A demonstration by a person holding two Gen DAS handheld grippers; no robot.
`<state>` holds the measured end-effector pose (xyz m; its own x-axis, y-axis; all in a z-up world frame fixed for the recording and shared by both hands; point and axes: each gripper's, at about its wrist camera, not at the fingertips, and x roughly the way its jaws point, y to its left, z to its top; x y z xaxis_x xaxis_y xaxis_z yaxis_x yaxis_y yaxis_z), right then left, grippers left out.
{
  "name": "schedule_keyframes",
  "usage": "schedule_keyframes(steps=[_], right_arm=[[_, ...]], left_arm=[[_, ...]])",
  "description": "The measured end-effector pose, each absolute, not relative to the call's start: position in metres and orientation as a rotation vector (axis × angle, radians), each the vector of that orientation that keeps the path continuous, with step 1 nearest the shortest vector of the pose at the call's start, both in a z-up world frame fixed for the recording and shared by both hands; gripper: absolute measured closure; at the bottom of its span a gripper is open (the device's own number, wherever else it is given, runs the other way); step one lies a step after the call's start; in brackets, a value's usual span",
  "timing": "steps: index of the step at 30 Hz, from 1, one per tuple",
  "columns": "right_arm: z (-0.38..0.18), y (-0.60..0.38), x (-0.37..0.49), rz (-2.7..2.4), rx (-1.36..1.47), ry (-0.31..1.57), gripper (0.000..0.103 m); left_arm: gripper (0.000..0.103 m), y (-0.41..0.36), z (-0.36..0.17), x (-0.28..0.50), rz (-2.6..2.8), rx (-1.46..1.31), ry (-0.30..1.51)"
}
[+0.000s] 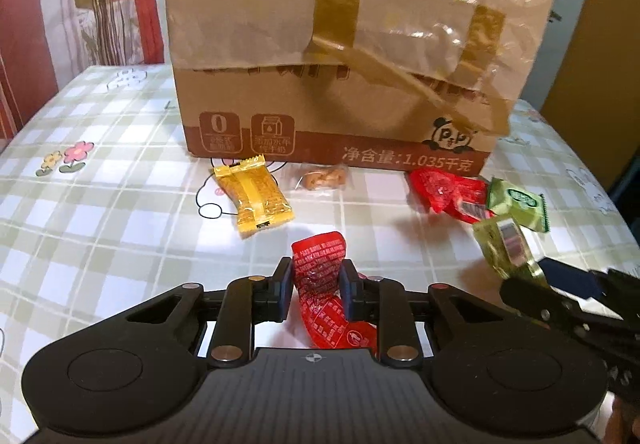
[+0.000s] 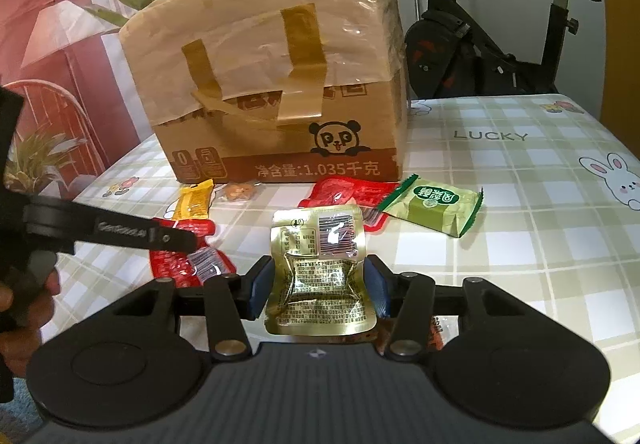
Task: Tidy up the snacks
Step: 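Carry the red and gold packets over the box and open both tools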
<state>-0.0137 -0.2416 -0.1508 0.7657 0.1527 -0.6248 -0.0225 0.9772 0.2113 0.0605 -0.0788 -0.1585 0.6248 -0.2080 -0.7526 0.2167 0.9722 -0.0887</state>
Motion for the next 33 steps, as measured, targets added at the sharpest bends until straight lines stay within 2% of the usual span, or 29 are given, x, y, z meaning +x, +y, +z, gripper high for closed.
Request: schedule_keyframes(steps=[9, 17, 26, 33], right_arm=[[-0.134, -0.233, -0.016, 0.101, 0.176, 0.659, 0.051], [-0.094, -0.225, -0.011, 0.119, 0.118, 0.557, 0.051], [-0.033, -0.225, 0.018, 0.132, 0.053, 0.396, 0.051], [0.008, -0.228, 0.072, 0.146, -0.002, 0.314, 0.051]], left_arm=[[0.079, -0.054, -0.125, 0.047, -0.254, -0.043, 0.78], [0.079, -0.042, -0.076, 0.053, -0.281, -0.085, 0.647], [0.079, -0.038, -0.008, 0.092, -0.319, -0.097, 0.46], [0.079, -0.049, 0.028, 0.14, -0.311, -0.12, 0.406]])
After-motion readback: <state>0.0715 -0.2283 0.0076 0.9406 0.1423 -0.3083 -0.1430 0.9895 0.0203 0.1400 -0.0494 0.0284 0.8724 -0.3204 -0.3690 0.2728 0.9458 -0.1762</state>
